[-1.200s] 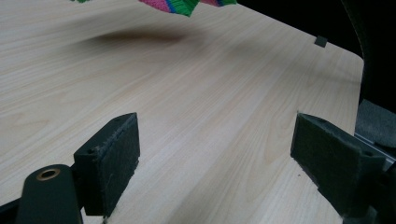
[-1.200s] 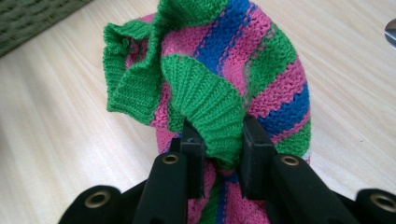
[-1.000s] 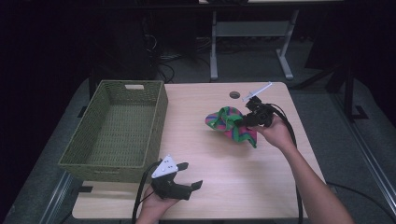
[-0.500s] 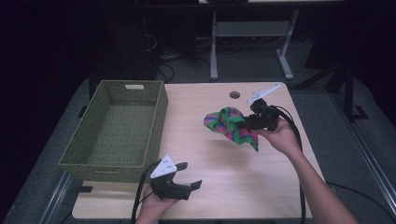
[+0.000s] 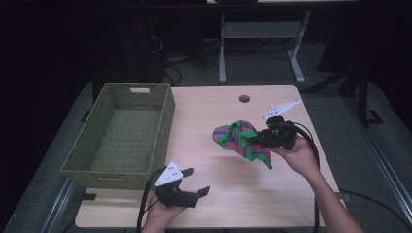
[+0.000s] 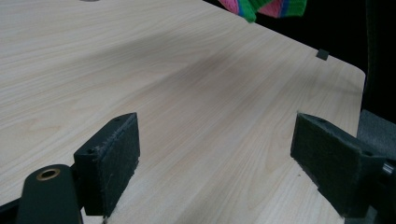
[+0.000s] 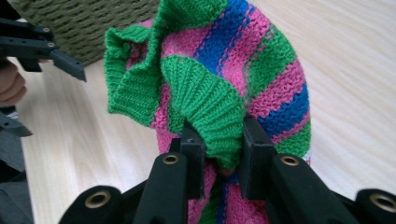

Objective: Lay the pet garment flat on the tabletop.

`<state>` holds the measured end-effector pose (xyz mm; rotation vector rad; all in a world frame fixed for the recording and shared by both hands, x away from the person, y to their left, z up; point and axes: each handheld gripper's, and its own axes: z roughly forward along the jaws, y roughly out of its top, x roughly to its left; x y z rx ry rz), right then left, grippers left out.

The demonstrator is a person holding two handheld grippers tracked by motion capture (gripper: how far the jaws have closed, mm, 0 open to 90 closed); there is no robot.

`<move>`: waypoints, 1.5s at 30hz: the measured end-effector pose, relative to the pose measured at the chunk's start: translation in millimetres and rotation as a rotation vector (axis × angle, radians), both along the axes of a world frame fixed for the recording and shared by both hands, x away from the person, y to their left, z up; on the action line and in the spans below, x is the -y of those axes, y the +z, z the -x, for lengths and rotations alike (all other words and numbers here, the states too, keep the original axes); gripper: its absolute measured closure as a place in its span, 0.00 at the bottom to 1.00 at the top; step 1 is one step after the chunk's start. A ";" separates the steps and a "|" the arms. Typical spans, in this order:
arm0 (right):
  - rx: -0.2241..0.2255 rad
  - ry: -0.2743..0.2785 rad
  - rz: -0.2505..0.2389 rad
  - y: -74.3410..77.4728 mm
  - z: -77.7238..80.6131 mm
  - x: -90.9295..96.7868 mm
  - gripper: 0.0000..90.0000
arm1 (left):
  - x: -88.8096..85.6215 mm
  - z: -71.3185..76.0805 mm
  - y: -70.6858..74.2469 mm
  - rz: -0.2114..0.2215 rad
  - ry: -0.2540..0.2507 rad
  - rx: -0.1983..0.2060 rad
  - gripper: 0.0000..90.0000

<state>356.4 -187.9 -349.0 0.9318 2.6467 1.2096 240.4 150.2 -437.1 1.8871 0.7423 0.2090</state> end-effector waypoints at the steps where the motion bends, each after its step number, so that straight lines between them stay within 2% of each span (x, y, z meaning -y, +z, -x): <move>1: -0.005 -0.009 -0.001 -3.2 3.8 -0.4 0.83 | 0.0 0.0 0.1 -0.001 -0.001 0.002 0.17; 5: 0.001 -0.024 0.017 -14.5 12.5 -1.3 0.83 | 0.3 0.1 0.4 -0.001 0.002 0.004 0.17; 9: -0.011 -0.019 0.016 -22.5 18.7 -3.0 0.83 | 0.3 -0.4 -0.7 0.000 0.006 0.007 0.17; 13: -0.024 -0.012 0.035 -31.0 23.2 -10.8 0.83 | 0.2 0.4 0.0 0.006 0.009 0.009 0.17; 18: -0.024 -0.003 0.025 -37.0 28.3 -19.1 0.83 | 0.2 0.0 -0.5 0.004 0.004 0.005 0.17; 20: -0.049 -0.001 0.017 -40.1 30.8 -22.9 0.83 | 0.0 -0.1 -0.3 0.007 0.003 0.005 0.17; 23: -0.050 0.005 0.016 -43.6 32.5 -25.6 0.83 | 0.2 -0.7 -0.4 0.003 0.002 0.006 0.17; 24: -0.064 -0.006 0.014 -45.4 32.5 -26.5 0.83 | 0.0 -0.3 -0.1 0.003 0.004 0.008 0.17; 28: -0.112 -0.003 -0.002 -56.6 30.9 -29.2 0.83 | -0.7 -0.1 0.1 0.009 0.007 0.010 0.17; 36: -0.162 -0.022 -0.002 -78.5 31.5 -35.1 0.80 | -1.1 -1.3 -0.8 0.003 0.004 0.001 0.17; 38: -0.178 -0.027 -0.003 -83.1 32.3 -36.1 0.79 | -0.8 -1.6 -0.6 0.000 0.004 0.003 0.17; 40: -0.195 -0.025 -0.033 -87.2 32.8 -36.2 0.77 | -0.6 -1.5 -0.8 0.005 0.006 0.001 0.17; 42: -0.199 -0.020 -0.025 -89.2 33.0 -37.5 0.76 | -0.1 -1.5 -1.4 0.002 0.004 -0.001 0.17; 45: -0.208 -0.029 -0.023 -90.1 31.6 -37.6 0.69 | 0.0 -1.8 -1.0 0.000 0.002 0.003 0.17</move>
